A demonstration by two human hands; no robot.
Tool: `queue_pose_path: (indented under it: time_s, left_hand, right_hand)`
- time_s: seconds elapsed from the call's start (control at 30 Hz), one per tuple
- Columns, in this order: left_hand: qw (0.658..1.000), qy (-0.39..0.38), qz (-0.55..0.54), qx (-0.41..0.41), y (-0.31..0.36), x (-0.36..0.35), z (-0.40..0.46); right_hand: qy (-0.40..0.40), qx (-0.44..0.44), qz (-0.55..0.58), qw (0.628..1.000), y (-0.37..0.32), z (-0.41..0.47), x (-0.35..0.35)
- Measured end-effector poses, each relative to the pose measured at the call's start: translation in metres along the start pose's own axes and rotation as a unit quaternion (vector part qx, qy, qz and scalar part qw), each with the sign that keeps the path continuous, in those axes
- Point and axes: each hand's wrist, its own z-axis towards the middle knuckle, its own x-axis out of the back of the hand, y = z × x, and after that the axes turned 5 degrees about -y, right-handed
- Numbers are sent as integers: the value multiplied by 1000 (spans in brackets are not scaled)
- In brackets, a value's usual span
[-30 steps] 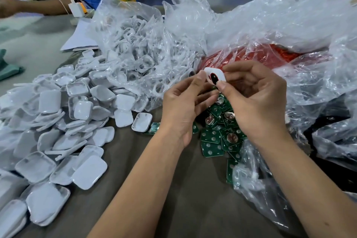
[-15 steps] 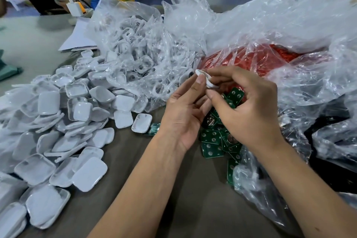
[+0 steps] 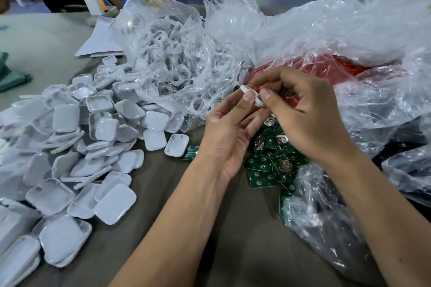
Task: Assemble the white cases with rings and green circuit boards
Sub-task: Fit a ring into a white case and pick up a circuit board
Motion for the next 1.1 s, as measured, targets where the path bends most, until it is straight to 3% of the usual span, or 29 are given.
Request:
queue_pose_path:
  time_s: [0.27,0.47,0.83,0.9,1.03,1.1]
  left_hand:
    - [998,-8,-54,-11,13,-3,1]
    - [997,21,-71,-31,23,1,2]
    - [995,19,-70,-71,34,6,3]
    - [995,14,-62,-79,35,5,3]
    - [994,16,-62,-91,38,2,3]
    - [991,45,-81,-97,40,1,3]
  right_hand:
    - [-65,-19,33,997,-16,32,16]
    - [-120,-11,-73,990,-32,56,9]
    - [-144,2,-26,989,-34,59,7]
    - [-133,1,-5,991,-32,57,7]
    - [-35,-16,44,998,-19,47,3]
    - [-38,-46,16,998,-11,42,1]
